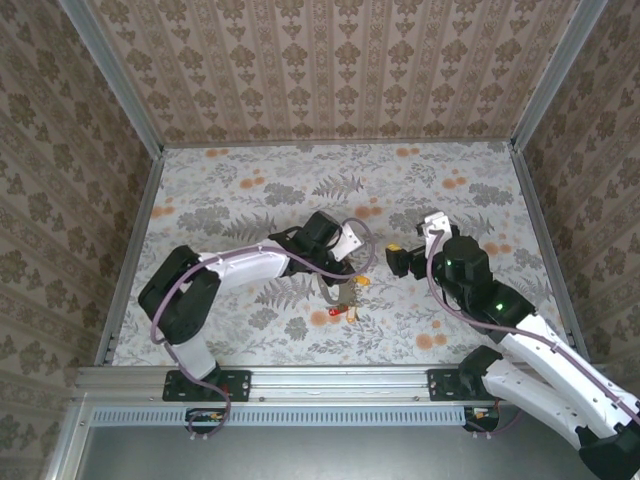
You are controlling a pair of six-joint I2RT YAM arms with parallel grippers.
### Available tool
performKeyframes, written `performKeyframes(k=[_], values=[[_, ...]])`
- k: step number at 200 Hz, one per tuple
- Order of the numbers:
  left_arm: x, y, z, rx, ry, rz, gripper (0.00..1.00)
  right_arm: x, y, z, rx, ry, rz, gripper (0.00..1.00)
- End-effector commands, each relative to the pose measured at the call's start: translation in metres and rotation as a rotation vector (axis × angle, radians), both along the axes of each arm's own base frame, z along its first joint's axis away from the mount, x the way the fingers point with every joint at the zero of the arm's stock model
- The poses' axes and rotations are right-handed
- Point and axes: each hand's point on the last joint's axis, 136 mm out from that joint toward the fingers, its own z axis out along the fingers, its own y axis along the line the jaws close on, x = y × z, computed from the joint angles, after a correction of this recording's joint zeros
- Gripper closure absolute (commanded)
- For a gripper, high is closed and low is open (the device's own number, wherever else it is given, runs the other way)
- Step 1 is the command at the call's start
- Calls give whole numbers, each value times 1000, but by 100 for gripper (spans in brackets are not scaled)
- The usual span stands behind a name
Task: Put the keys on the keyring
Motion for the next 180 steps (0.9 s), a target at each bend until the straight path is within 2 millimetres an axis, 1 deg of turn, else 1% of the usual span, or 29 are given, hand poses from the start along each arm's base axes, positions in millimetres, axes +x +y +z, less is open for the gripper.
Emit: performKeyframes(k=[1,11,25,27,32,36,39,41,45,46,49,56,64,75,79,83,91,97,102,104,107,122,140,150,155,162,180], values=[[-9,1,62,-132,-60,-10,65,0,-21,3,9,-46,-97,0],[-12,11,77,-167,-88,15,62,-1,-25,3,10,-60,-110,0],[-8,34,96,-210,-139,82,60,3,-32,-2,3,-79,-148,0],[-7,38,97,-210,-145,97,59,3,-33,-3,4,-81,-156,0],[-3,48,106,-230,-176,135,54,6,-38,-6,1,-86,-193,0],[1,56,114,-246,-204,164,47,8,-42,-9,-5,-88,-220,0],[3,64,117,-256,-228,192,39,10,-47,-10,-10,-93,-247,0],[5,68,121,-265,-244,210,30,11,-50,-12,-15,-96,-268,0],[9,78,127,-276,-279,257,8,13,-56,-16,-25,-102,-307,0],[11,81,128,-278,-288,270,4,14,-57,-17,-26,-104,-316,0],[14,89,131,-286,-312,305,1,15,-61,-18,-31,-111,-341,0],[21,108,140,-299,-366,384,0,18,-69,-23,-46,-125,-383,0],[27,130,145,-294,-435,469,0,23,-72,-27,-56,-139,-386,0],[42,170,153,-271,-540,648,0,30,-74,-36,-57,-167,-381,0],[46,183,151,-260,-553,695,0,32,-75,-37,-54,-182,-376,0],[48,191,150,-260,-560,713,0,35,-76,-40,-49,-197,-374,0],[55,213,145,-235,-566,771,0,39,-75,-50,-51,-211,-349,0],[60,231,142,-210,-572,836,0,43,-75,-54,-56,-222,-333,0],[64,244,139,-190,-577,880,0,47,-76,-59,-59,-210,-331,0],[64,245,138,-185,-578,885,0,49,-77,-61,-63,-204,-332,0],[68,256,135,-167,-583,915,0,51,-78,-65,-69,-191,-334,0],[78,288,124,-84,-599,1016,0,63,-84,-80,-90,-153,-350,0],[88,320,110,-16,-628,1126,0,75,-90,-94,-85,-139,-359,0],[92,332,100,6,-630,1170,0,82,-94,-102,-101,-124,-370,0],[95,337,97,13,-642,1184,0,86,-96,-107,-106,-121,-379,0],[98,343,89,32,-650,1201,0,91,-101,-106,-117,-138,-401,0],[109,353,71,54,-654,1215,0,102,-104,-104,-112,-167,-401,0]])
